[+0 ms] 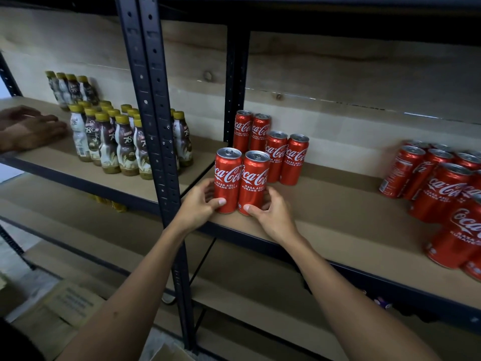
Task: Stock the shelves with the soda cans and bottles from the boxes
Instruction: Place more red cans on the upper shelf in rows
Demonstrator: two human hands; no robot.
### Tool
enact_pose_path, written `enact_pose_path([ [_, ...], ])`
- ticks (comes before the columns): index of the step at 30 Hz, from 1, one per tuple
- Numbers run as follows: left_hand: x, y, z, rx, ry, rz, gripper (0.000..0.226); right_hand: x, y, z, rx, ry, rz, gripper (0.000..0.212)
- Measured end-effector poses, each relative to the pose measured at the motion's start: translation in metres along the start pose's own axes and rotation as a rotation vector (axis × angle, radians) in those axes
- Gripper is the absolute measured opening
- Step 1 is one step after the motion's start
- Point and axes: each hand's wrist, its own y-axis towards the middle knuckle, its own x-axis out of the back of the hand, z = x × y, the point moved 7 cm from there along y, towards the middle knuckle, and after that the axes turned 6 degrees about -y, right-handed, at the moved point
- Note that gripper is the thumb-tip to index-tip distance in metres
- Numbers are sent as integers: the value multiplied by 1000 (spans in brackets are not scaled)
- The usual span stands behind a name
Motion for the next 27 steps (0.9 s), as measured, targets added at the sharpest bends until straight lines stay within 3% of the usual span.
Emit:
enact_pose_path([
  [8,-2,-10,-2,6,32,1,71,-6,-5,6,-28,-40,-13,72],
  [13,3,-8,-2,-23,118,-159,65,-6,-9,6,-57,2,-15,70],
  [27,3,-6,1,-11,108,-110,63,-7,-15,10,-45,-94,-56,66],
])
